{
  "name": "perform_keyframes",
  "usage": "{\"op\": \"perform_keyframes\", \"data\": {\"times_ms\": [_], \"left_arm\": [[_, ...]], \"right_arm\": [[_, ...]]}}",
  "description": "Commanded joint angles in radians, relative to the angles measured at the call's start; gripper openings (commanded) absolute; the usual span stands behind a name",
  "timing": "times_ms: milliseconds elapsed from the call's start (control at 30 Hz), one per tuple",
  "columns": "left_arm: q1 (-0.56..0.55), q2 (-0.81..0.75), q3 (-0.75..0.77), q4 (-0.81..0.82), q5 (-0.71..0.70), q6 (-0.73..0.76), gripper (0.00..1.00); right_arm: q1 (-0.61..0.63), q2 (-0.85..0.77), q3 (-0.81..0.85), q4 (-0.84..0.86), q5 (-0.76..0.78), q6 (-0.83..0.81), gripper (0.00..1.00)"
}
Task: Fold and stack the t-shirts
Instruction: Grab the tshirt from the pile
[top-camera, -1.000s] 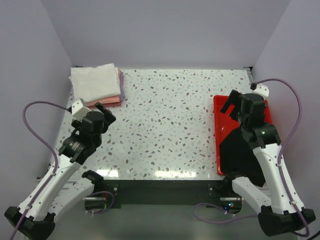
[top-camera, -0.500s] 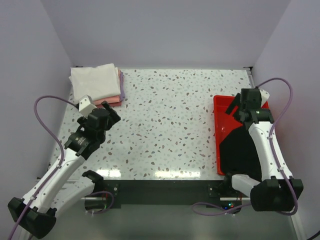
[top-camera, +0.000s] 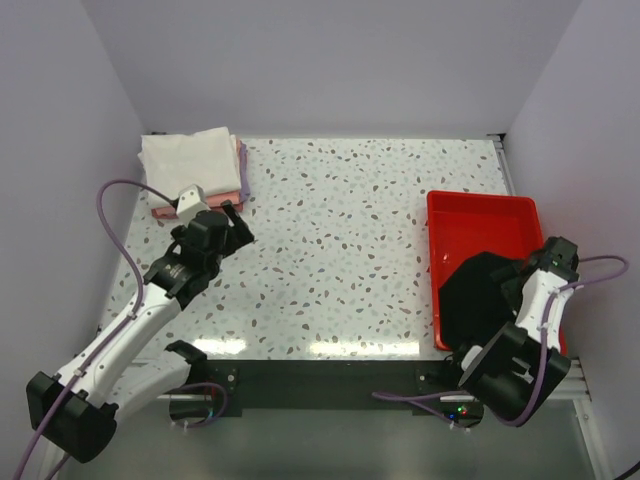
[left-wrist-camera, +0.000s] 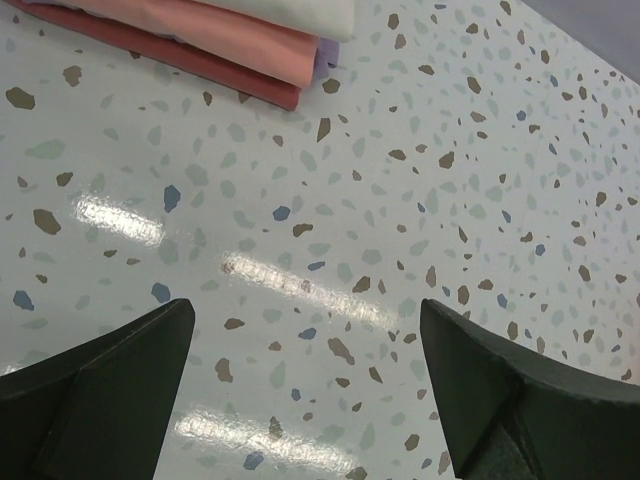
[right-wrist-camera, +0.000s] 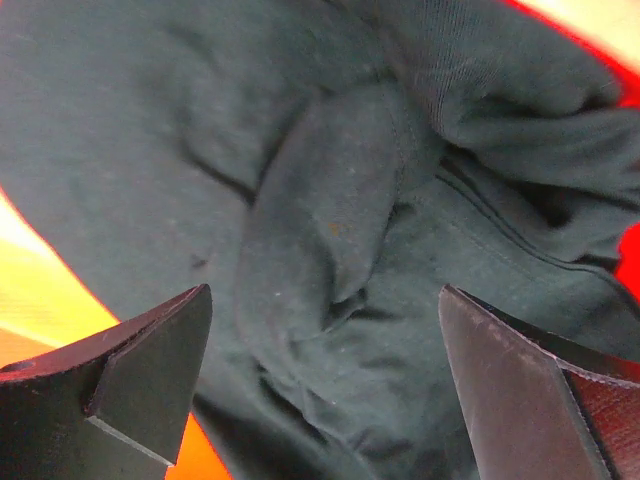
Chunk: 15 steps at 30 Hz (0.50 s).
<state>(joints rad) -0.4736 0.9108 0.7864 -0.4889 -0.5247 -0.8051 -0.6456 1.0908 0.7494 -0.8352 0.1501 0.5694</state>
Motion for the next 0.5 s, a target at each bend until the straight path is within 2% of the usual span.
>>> {"op": "perform_keyframes", "data": {"times_ms": [0,367,467], "left_arm": [[-0.003,0.011,-0.015,0.062,0.037,0.027,1.00],[-0.003,0.007,-0.019,0.058,0.026,0.029,1.00],[-0.003,0.007,-0.021,0.052,0.020,0.027,1.00]], "right_arm": [[-0.028,0.050,-0.025,0.079,-0.092,0.018,0.99],[-0.028,0.116,-0.094,0.244,-0.066,0.003,0.95],[-0.026,0.112,-0.131,0.303,-0.073,0.003,0.91]]}}
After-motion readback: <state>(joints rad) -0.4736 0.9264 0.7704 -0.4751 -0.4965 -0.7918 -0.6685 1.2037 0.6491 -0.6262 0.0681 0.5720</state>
